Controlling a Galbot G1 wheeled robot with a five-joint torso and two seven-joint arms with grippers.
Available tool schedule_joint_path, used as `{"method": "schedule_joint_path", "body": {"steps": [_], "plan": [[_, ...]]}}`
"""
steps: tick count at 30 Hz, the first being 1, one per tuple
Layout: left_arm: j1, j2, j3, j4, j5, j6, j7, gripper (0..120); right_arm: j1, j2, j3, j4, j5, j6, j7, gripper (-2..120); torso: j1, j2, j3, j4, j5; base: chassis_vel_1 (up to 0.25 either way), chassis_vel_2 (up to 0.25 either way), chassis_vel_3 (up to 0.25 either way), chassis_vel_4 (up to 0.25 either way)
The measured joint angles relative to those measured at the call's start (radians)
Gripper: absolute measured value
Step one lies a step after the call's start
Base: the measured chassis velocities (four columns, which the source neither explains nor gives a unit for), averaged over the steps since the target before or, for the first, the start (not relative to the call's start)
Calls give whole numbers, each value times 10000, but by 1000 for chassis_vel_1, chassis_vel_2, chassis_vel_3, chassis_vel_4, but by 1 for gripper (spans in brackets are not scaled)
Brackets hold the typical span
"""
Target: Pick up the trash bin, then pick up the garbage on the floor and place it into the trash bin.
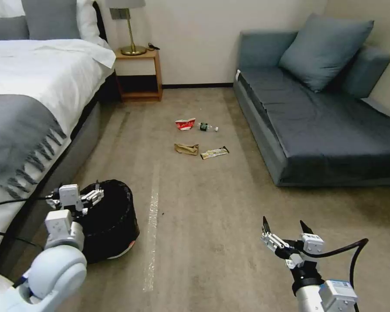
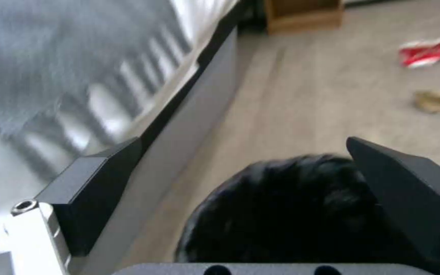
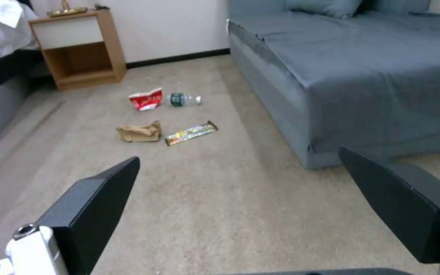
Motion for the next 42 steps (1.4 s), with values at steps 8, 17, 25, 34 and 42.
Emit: {"method": "schedule_joint_path", "body": {"steps": [8, 17, 25, 34, 42], "plan": [[-424, 99, 29, 986, -1083, 801, -675, 100, 194, -102, 5, -54, 192, 1, 40, 100, 0, 0, 1, 2, -2, 0, 0, 0, 0], [-1185, -71, 345, 1922, -2113, 1473, -1247, 100, 308, -157, 1, -93, 305, -16, 62, 100, 0, 0, 0, 1, -1, 0, 0, 0, 0], [-1661, -388, 418, 2890, -2349, 1711, -1398, 99, 298, -74, -63, -32, 285, -37, 62, 100, 0, 0, 1, 1, -1, 0, 0, 0, 0], [-1970, -786, 619, 3755, -2017, 1751, -1370, 99, 81, -24, -99, 354, 209, -46, 35, 100, 0, 0, 0, 2, 0, 0, 0, 0, 0], [-1963, -942, 707, 3695, -1471, 1380, -1053, 98, -38, 68, -195, 417, 31, 7, 0, 100, 0, 0, 0, 0, -3, 0, 0, 0, 0]]}}
